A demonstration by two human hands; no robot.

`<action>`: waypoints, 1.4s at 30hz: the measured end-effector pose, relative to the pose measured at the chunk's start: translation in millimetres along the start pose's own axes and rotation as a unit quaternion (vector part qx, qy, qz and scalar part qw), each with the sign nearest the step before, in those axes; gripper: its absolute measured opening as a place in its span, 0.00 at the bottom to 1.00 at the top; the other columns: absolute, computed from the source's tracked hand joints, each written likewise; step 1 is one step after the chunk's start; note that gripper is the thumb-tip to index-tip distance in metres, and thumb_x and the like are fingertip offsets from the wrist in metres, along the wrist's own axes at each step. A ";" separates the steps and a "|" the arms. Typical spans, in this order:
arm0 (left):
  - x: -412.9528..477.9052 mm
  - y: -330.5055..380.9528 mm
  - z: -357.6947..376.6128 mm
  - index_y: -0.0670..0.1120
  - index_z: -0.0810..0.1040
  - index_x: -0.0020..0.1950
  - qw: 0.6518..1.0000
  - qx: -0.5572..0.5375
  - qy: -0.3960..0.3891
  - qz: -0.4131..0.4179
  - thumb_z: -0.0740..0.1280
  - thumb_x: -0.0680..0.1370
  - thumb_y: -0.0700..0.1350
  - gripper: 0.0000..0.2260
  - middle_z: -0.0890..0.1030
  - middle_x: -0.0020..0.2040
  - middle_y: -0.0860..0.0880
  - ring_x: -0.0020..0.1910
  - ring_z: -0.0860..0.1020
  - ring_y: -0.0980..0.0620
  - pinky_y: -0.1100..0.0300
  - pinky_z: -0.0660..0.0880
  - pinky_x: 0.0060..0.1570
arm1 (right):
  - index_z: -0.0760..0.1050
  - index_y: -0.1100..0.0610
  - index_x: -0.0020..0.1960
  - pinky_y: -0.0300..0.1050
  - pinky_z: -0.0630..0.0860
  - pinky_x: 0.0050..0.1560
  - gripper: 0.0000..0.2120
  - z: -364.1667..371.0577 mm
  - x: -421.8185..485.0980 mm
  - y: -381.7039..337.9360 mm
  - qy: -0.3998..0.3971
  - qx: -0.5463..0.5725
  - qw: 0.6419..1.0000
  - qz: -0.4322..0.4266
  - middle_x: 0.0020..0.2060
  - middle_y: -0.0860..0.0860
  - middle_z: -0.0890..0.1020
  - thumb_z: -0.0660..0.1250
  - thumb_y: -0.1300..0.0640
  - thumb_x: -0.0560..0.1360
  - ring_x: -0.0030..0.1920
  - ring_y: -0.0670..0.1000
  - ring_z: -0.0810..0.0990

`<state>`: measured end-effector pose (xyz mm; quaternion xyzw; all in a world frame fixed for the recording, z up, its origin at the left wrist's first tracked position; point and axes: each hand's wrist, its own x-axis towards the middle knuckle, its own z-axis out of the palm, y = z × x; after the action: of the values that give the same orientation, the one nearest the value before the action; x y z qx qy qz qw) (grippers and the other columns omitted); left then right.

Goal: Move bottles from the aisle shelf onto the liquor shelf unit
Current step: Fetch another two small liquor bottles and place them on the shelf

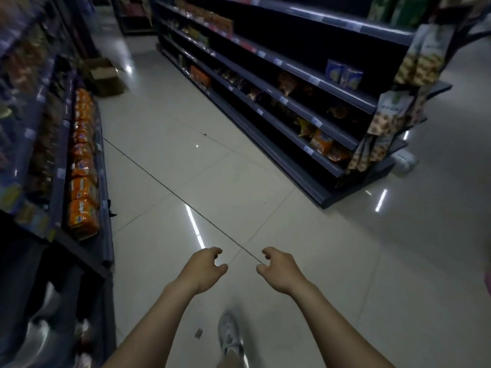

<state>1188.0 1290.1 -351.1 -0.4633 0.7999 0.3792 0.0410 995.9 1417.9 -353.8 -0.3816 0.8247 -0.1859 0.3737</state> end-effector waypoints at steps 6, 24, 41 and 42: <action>150.7 37.2 -80.1 0.46 0.71 0.75 1.000 -0.007 -0.002 0.000 0.68 0.78 0.52 0.26 0.77 0.69 0.47 0.65 0.76 0.49 0.60 0.71 0.63 | 0.67 0.57 0.78 0.37 0.67 0.62 0.29 -83.4 146.2 -61.3 -0.005 -0.010 1.000 -0.006 0.73 0.54 0.75 0.68 0.50 0.80 0.69 0.53 0.76; 595.3 199.0 -286.6 0.47 0.72 0.74 0.998 0.018 0.057 0.028 0.69 0.78 0.52 0.25 0.79 0.67 0.48 0.59 0.79 0.51 0.61 0.72 0.56 | 0.66 0.55 0.79 0.40 0.69 0.61 0.29 -350.6 578.4 -185.2 0.028 0.011 0.997 -0.070 0.75 0.52 0.72 0.67 0.49 0.81 0.70 0.53 0.74; 973.3 342.8 -580.7 0.49 0.71 0.74 0.970 0.002 0.155 0.189 0.70 0.77 0.54 0.26 0.77 0.69 0.50 0.61 0.78 0.52 0.61 0.73 0.57 | 0.73 0.52 0.72 0.42 0.72 0.55 0.22 -609.8 893.2 -432.9 0.202 -0.002 0.968 -0.149 0.66 0.52 0.80 0.70 0.50 0.79 0.58 0.50 0.78; 995.0 352.2 -604.4 0.49 0.71 0.75 0.966 0.000 0.158 0.203 0.70 0.77 0.55 0.27 0.77 0.70 0.50 0.63 0.77 0.52 0.61 0.73 0.59 | 0.72 0.52 0.73 0.43 0.72 0.58 0.23 -626.7 908.8 -453.5 0.216 -0.002 0.965 -0.150 0.67 0.52 0.80 0.70 0.50 0.79 0.60 0.50 0.78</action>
<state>524.3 293.7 -137.1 -0.3456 0.8733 0.3018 -0.1638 352.8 443.0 -108.4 -0.4520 0.8197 -0.3164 0.1537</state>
